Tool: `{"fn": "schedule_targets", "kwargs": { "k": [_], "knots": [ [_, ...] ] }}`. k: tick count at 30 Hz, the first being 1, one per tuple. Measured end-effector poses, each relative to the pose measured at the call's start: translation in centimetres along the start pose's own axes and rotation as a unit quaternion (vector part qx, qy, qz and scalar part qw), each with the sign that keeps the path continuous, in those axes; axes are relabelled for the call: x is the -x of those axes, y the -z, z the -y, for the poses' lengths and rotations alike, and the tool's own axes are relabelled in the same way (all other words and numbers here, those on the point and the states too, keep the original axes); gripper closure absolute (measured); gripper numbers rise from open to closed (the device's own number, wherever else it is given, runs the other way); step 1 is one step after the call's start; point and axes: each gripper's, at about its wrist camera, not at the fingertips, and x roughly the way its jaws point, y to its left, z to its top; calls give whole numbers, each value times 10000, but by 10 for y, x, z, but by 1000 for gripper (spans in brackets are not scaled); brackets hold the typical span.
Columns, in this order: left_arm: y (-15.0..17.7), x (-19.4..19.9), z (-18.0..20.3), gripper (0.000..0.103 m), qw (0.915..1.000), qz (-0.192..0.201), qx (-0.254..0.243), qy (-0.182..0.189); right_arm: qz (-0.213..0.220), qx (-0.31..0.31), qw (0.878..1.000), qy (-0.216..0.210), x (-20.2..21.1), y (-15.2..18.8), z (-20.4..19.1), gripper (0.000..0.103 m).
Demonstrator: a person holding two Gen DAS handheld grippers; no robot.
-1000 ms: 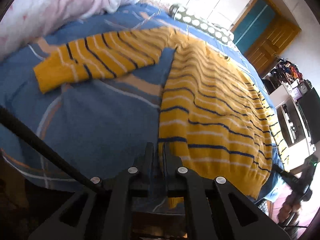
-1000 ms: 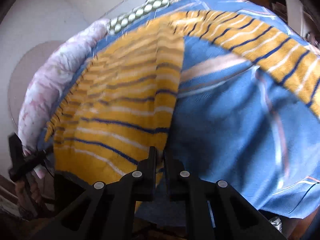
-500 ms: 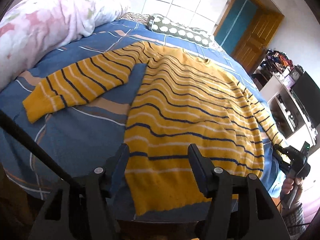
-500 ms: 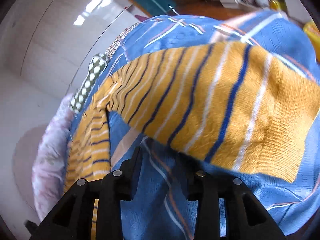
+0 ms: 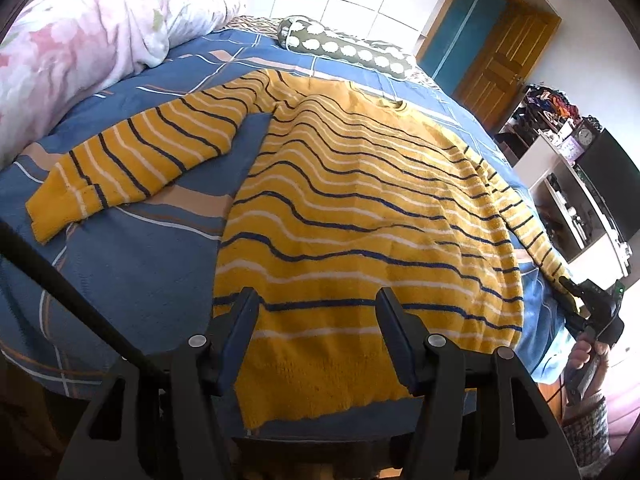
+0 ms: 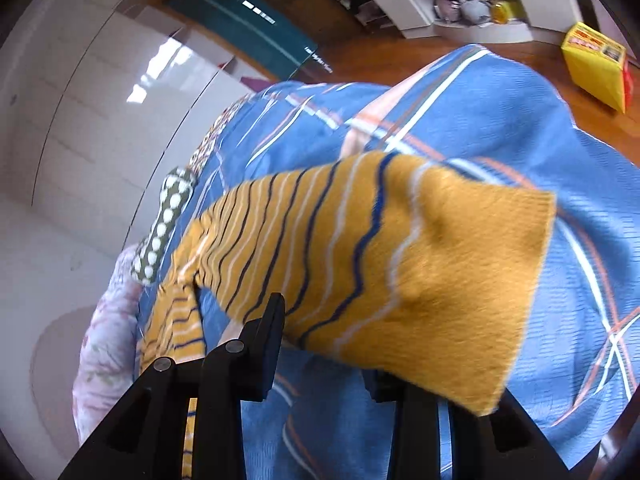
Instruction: Fold small clothes
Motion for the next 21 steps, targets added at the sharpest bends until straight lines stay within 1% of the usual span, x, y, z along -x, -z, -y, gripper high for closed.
{"fn": "schedule_targets", "kwargs": {
  "k": [1, 3, 4, 5, 6, 7, 10, 13, 15, 16, 17, 19, 20, 21],
  "knots": [
    [0, 0, 0, 44, 10000, 1, 7, 16, 30, -55, 10000, 13, 2, -2, 3, 66],
    [0, -1, -1, 44, 10000, -6, 40, 67, 65, -45, 9999, 69, 5, -5, 4, 71],
    [0, -1, -2, 44, 9999, -15, 54, 97, 79, 58, 9998, 157, 8, -8, 3, 79],
    [0, -2, -3, 44, 9999, -23, 65, 128, 141, 163, 9994, 274, 11, -11, 1, 84],
    [0, -2, -3, 44, 9999, -21, 70, 142, 244, 265, 9986, 389, 17, -15, 0, 91],
    [1, -1, -4, 44, 9998, -12, 75, 159, 419, 332, 9975, 464, 26, -23, -2, 92],
    [0, 1, -9, 44, 9996, 57, 136, 235, 786, 255, 9941, 702, 45, -49, 0, 96],
    [-1, 4, -17, 44, 9989, 136, 290, 338, 787, 432, 9912, 970, 44, -69, -14, 97],
    [-2, 6, -23, 44, 9983, 191, 379, 397, 777, 788, 9874, 1132, 36, -73, -37, 97],
    [-2, 8, -25, 44, 9980, 221, 407, 420, 747, 1141, 9836, 1180, 29, -74, -61, 97],
    [-2, 11, -28, 44, 9978, 265, 419, 434, 720, 1325, 9815, 1178, 23, -73, -75, 97],
    [-2, 18, -33, 43, 9976, 373, 416, 421, 626, 1994, 9715, 1122, 1, -66, -131, 97],
    [-1, 21, -36, 43, 9973, 434, 416, 412, 590, 2247, 9666, 1082, -8, -61, -153, 97],
    [-1, 25, -40, 43, 9970, 494, 427, 407, 524, 2576, 9593, 1026, -21, -52, -182, 97]
  ]
}}
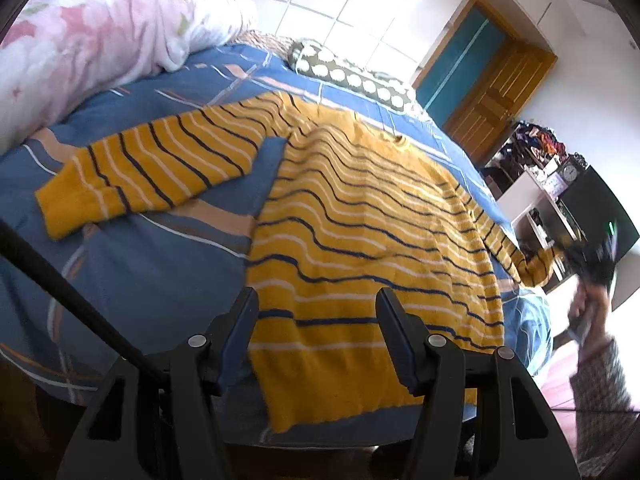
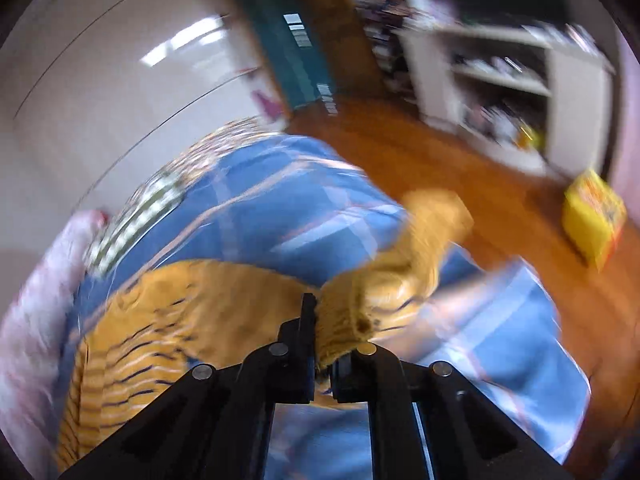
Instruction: Fold small clothes
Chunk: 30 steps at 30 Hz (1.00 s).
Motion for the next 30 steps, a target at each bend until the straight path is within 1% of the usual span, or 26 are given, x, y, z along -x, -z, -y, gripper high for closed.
{"fn": "schedule_targets", "kwargs": {
  "k": [2, 3, 4, 6, 8, 9, 10, 11, 14, 15, 16, 18, 19, 20, 22, 23, 24, 25, 27, 28, 29, 30],
  "knots": [
    [0, 8, -9, 43, 9999, 112, 44, -14, -47, 616, 9980, -164, -16, -4, -64, 97],
    [0, 12, -14, 43, 9998, 166, 79, -32, -101, 946, 9950, -304, -27, -2, -103, 97],
    [0, 17, -22, 43, 9996, 224, 129, -60, -172, 1143, 9922, -464, -35, 2, -130, 97],
    [2, 25, -34, 42, 9992, 306, 220, -99, -437, 1591, 9822, -896, -57, 20, -201, 97],
    [4, 32, -51, 39, 9984, 385, 382, -177, -657, 1992, 9712, -1132, -79, 43, -260, 97],
    [5, 35, -58, 38, 9979, 416, 457, -209, -756, 2203, 9651, -1199, -89, 57, -286, 97],
    [6, 38, -66, 38, 9973, 449, 533, -241, -862, 2537, 9557, -1218, -103, 77, -320, 97],
    [8, 41, -75, 38, 9965, 486, 614, -284, -933, 2784, 9484, -1196, -112, 91, -340, 97],
    [11, 47, -95, 38, 9945, 557, 817, -355, -1198, 3691, 9167, -956, -147, 145, -398, 97],
    [11, 49, -100, 38, 9938, 569, 881, -370, -1225, 3909, 9081, -872, -153, 160, -411, 97],
    [12, 50, -105, 38, 9931, 582, 942, -381, -1133, 4198, 8977, -712, -155, 176, -425, 94],
    [13, 53, -113, 38, 9920, 620, 1044, -354, -871, 4576, 8831, -565, -149, 194, -439, 91],
    [14, 54, -116, 38, 9917, 637, 1070, -331, -723, 4760, 8752, -470, -145, 202, -446, 87],
    [15, 55, -118, 38, 9913, 656, 1106, -294, -650, 4857, 8706, -443, -142, 205, -453, 84],
    [16, 57, -121, 38, 9906, 685, 1156, -241, -503, 5025, 8616, -503, -133, 213, -463, 82],
    [16, 58, -120, 38, 9905, 692, 1161, -240, -398, 5180, 8524, -590, -129, 216, -472, 80],
    [16, 58, -118, 38, 9906, 693, 1154, -237, -275, 5375, 8403, -647, -124, 223, -482, 74],
    [17, 59, -117, 38, 9907, 703, 1143, -218, -35, 5706, 8185, -669, -112, 235, -489, 66],
    [19, 64, -116, 38, 9908, 744, 1119, -179, 220, 6118, 7867, -789, -95, 255, -501, 58],
    [20, 67, -116, 38, 9907, 780, 1102, -151, 259, 6200, 7792, -883, -87, 263, -506, 58],
    [20, 70, -114, 38, 9907, 815, 1080, -141, 259, 6216, 7771, -949, -80, 267, -508, 58],
    [21, 73, -114, 37, 9906, 849, 1059, -156, 228, 6194, 7781, -1022, -74, 270, -509, 58]
  ]
}}
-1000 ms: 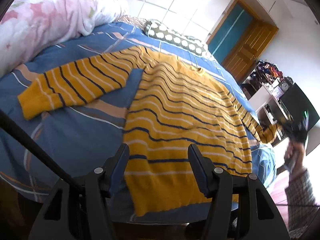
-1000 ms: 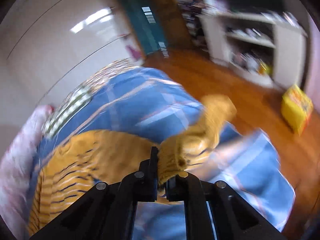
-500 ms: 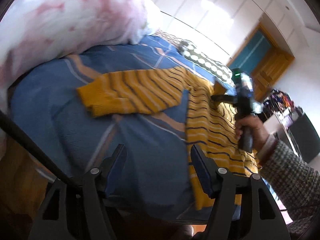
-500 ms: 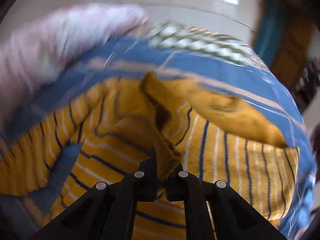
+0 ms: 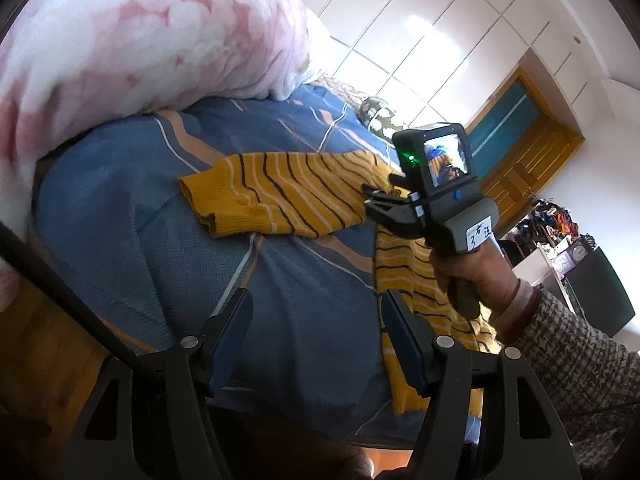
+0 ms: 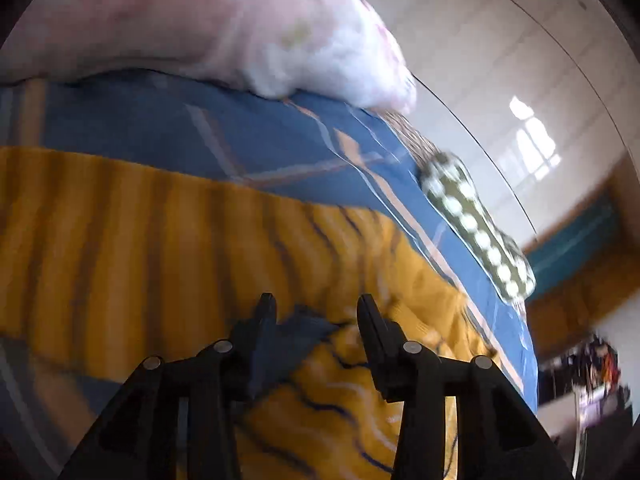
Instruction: Fold small clothes
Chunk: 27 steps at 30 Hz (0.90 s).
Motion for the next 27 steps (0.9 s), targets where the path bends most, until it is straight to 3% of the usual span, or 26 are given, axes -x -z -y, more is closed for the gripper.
{"fn": "schedule_targets", "kwargs": {
  "k": [5, 8, 14, 17, 19, 23, 24, 25, 27],
  "knots": [
    [0, 17, -14, 36, 9994, 196, 84, -283, -75, -727, 9956, -588, 17, 3, 13, 58],
    [-2, 26, -35, 36, 9976, 354, 343, -477, -46, -1215, 9825, -1410, 34, 9, 17, 58],
    [-4, 41, -66, 36, 9927, 479, 718, -841, 157, -517, 9652, -2557, 72, -1, -57, 56],
    [-2, 46, -73, 36, 9917, 530, 760, -895, 268, 59, 9673, -2522, 78, -1, -95, 56],
    [-1, 48, -78, 36, 9912, 547, 785, -918, 331, 332, 9726, -2276, 78, 0, -114, 56],
    [-1, 45, -81, 36, 9904, 495, 811, -1001, 364, 314, 9785, -2006, 72, -10, -130, 56],
    [-1, 44, -79, 36, 9906, 491, 796, -1002, 374, 309, 9784, -2008, 72, -13, -134, 64],
    [-2, 44, -76, 36, 9910, 494, 761, -983, 353, 329, 9779, -2035, 69, -16, -135, 79],
    [-2, 44, -70, 36, 9916, 491, 701, -971, 327, 286, 9777, -2055, 67, -18, -137, 90]
  ]
}}
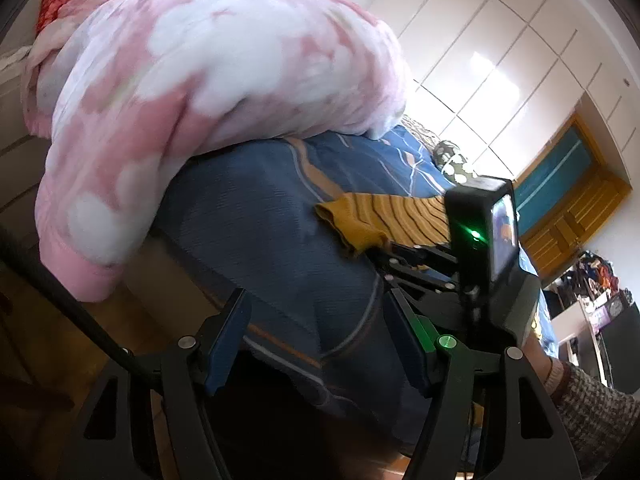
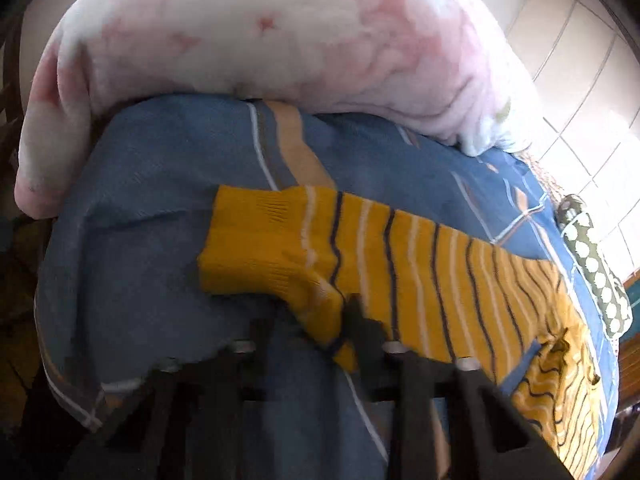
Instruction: Fold small clothes
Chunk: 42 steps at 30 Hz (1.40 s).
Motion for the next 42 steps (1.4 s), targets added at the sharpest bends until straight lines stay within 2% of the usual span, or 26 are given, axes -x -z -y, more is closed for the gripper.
{"fn": "schedule_targets", "kwargs": {
  "k": [2, 5, 8, 10, 13, 15, 16, 19, 22, 24, 26, 27, 30, 31, 35, 38, 42],
  "knots": [
    [0, 0, 9, 36, 10000, -6, -88, -1, 193, -278, 9994, -100, 11, -2, 15, 92],
    [-1, -1, 21, 36, 9998, -59, -214, 6, 559, -1066, 9926, -165, 44, -2, 61, 93],
    [-4, -2, 39, 35, 9992, -69, -392, 75, 965, -2071, 9735, 58, 86, 19, 137, 93],
    [-5, -4, 52, 34, 9985, -76, -528, 131, 1130, -2789, 9531, 322, 112, 50, 192, 93],
    [-4, -12, 77, 33, 9966, -151, -754, 279, 1013, -4012, 9066, 827, 138, 133, 281, 93],
    [-3, -22, 95, 32, 9947, -253, -926, 365, 834, -4601, 8772, 1091, 146, 186, 317, 93],
    [-1, -28, 103, 32, 9937, -314, -1002, 393, 686, -4958, 8566, 1255, 147, 222, 336, 93],
    [2, -45, 130, 32, 9899, -546, -1214, 497, 345, -5537, 8165, 1600, 143, 292, 365, 93],
    [4, -59, 157, 32, 9858, -681, -1421, 574, 265, -6058, 7840, 1330, 138, 338, 381, 93],
    [8, -65, 171, 32, 9834, -762, -1538, 581, 343, -6313, 7678, 1037, 139, 360, 383, 92],
    [11, -71, 181, 31, 9815, -842, -1617, 576, 509, -6424, 7603, 822, 145, 371, 386, 89],
    [14, -74, 186, 30, 9804, -890, -1664, 573, 538, -6425, 7600, 818, 150, 374, 385, 82],
    [21, -88, 197, 28, 9763, -1044, -1823, 516, 515, -6347, 7627, 1128, 176, 387, 383, 63],
    [23, -96, 199, 28, 9745, -1123, -1881, 479, 488, -6324, 7636, 1210, 188, 396, 381, 61],
    [29, -120, 206, 28, 9697, -1450, -1915, 455, 425, -6398, 7606, 1016, 216, 430, 380, 61],
    [23, -140, 206, 28, 9691, -1674, -1732, 539, 341, -6326, 7676, 968, 243, 453, 361, 61],
    [9, -183, 213, 28, 9626, -2077, -1549, 790, 506, -6299, 7748, 165, 252, 466, 325, 61]
  ]
}}
